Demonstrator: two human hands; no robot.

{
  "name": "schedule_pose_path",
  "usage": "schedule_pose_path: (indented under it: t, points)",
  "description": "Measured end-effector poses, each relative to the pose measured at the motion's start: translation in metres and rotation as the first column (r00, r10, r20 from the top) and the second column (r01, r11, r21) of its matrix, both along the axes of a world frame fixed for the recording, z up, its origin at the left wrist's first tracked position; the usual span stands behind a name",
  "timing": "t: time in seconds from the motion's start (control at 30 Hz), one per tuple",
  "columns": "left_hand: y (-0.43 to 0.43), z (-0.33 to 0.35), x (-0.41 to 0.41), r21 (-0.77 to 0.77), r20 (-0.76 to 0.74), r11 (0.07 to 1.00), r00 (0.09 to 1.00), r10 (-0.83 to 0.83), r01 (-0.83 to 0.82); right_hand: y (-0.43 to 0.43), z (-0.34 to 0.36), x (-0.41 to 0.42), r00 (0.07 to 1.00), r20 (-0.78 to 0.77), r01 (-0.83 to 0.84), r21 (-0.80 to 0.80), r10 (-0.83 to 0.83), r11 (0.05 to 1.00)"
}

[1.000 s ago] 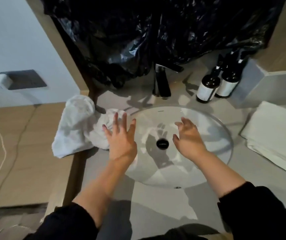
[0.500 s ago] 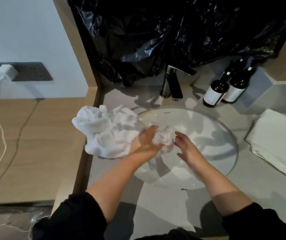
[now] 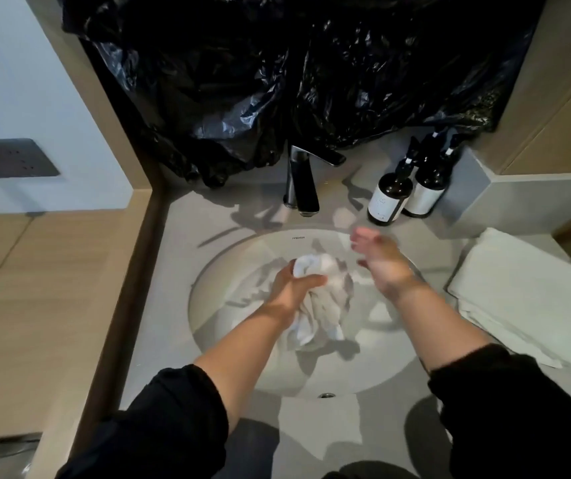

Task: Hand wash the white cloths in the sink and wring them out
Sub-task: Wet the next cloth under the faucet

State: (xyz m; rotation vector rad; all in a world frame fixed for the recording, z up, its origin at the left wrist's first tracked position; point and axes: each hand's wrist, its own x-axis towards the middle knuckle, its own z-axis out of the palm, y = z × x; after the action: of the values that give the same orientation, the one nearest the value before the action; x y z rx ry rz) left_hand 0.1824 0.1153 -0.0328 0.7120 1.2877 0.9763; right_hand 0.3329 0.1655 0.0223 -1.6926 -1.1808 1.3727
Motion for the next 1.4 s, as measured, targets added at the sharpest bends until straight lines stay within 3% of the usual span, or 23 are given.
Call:
schedule_pose_path:
  t: [0.07, 0.13, 0.27, 0.47, 0.6, 0.77, 0.87, 0.93, 0.97, 1.0, 1.03, 1.07, 1.1, 1.13, 1.2, 1.27, 1.33, 1.4]
  points:
    - [0.005, -0.004, -0.008, 0.02, -0.069, 0.996, 0.994, 0.085, -0.084, 0.021, 0.022, -0.011, 0.908, -0.415, 0.027, -0.071, -0.054, 0.997]
    - [0.011, -0.01, -0.017, 0.026, -0.1, 0.989, 0.984, 0.147, -0.146, 0.04, 0.041, -0.02, 0.794, -0.593, 0.074, -0.127, -0.135, 0.989]
    - [0.017, -0.017, -0.033, -0.025, -0.111, 0.987, 0.982, 0.154, -0.157, 0.055, 0.067, -0.029, 0.656, -0.736, 0.084, -0.15, -0.168, 0.985]
    - [0.028, -0.016, -0.035, -0.121, -0.124, 0.979, 0.981, 0.152, -0.167, 0.056, 0.088, -0.035, 0.561, -0.822, 0.027, -0.099, -0.097, 0.995]
    - [0.039, -0.015, -0.031, -0.151, -0.148, 0.981, 0.984, 0.097, -0.119, 0.067, 0.093, -0.034, 0.601, -0.798, -0.047, -0.078, -0.034, 0.996]
    - [0.06, -0.025, -0.032, -0.171, -0.129, 0.981, 0.989, 0.066, -0.088, 0.054, 0.041, -0.006, 0.786, -0.617, -0.051, -0.116, -0.031, 0.992]
    - [0.062, -0.005, -0.033, -0.165, 0.08, 0.984, 0.993, 0.081, -0.067, 0.037, 0.001, 0.017, 0.859, -0.506, -0.027, -0.196, -0.078, 0.98]
    - [0.061, 0.005, -0.035, -0.16, 0.162, 0.987, 0.986, 0.046, -0.02, 0.026, -0.013, 0.028, 0.854, -0.514, -0.026, -0.208, -0.086, 0.978]
    - [0.062, 0.005, -0.036, -0.162, 0.101, 0.987, 0.995, -0.006, 0.022, 0.021, -0.017, 0.032, 0.859, -0.503, -0.022, -0.212, -0.09, 0.977]
    - [0.063, 0.003, -0.037, -0.166, -0.056, 0.983, 0.994, -0.09, 0.08, 0.017, -0.02, 0.035, 0.889, -0.452, -0.024, -0.215, -0.078, 0.976]
    - [0.063, 0.001, -0.04, -0.19, -0.294, 0.971, 0.935, -0.197, 0.145, 0.013, -0.024, 0.038, 0.94, -0.337, -0.027, -0.219, -0.05, 0.975]
    - [0.061, -0.003, -0.044, -0.238, -0.55, 0.947, 0.773, -0.316, 0.218, 0.009, -0.03, 0.039, 0.98, -0.199, -0.047, -0.217, 0.003, 0.975]
    - [0.056, -0.007, -0.049, -0.277, -0.72, 0.922, 0.577, -0.386, 0.271, 0.006, -0.037, 0.038, 0.996, -0.069, -0.076, -0.215, 0.062, 0.974]
    - [0.05, -0.01, -0.053, -0.315, -0.783, 0.9, 0.453, -0.426, 0.302, 0.003, -0.045, 0.036, 0.992, 0.044, -0.108, -0.219, 0.12, 0.97]
    - [0.04, -0.024, -0.06, -0.375, -0.803, 0.852, 0.331, -0.496, 0.366, 0.002, -0.063, 0.028, 0.931, 0.273, -0.178, -0.239, 0.242, 0.955]
    - [0.034, -0.041, -0.061, -0.398, -0.789, 0.794, 0.27, -0.552, 0.459, 0.006, -0.086, 0.016, 0.772, 0.489, -0.305, -0.275, 0.406, 0.912]
    - [0.036, -0.062, -0.058, -0.462, -0.764, 0.719, 0.178, -0.62, 0.519, 0.012, -0.108, -0.001, 0.574, 0.61, -0.428, -0.346, 0.546, 0.835]
    - [0.037, -0.083, -0.054, -0.52, -0.753, 0.654, 0.066, -0.655, 0.549, 0.015, -0.13, -0.017, 0.427, 0.639, -0.494, -0.429, 0.641, 0.756]
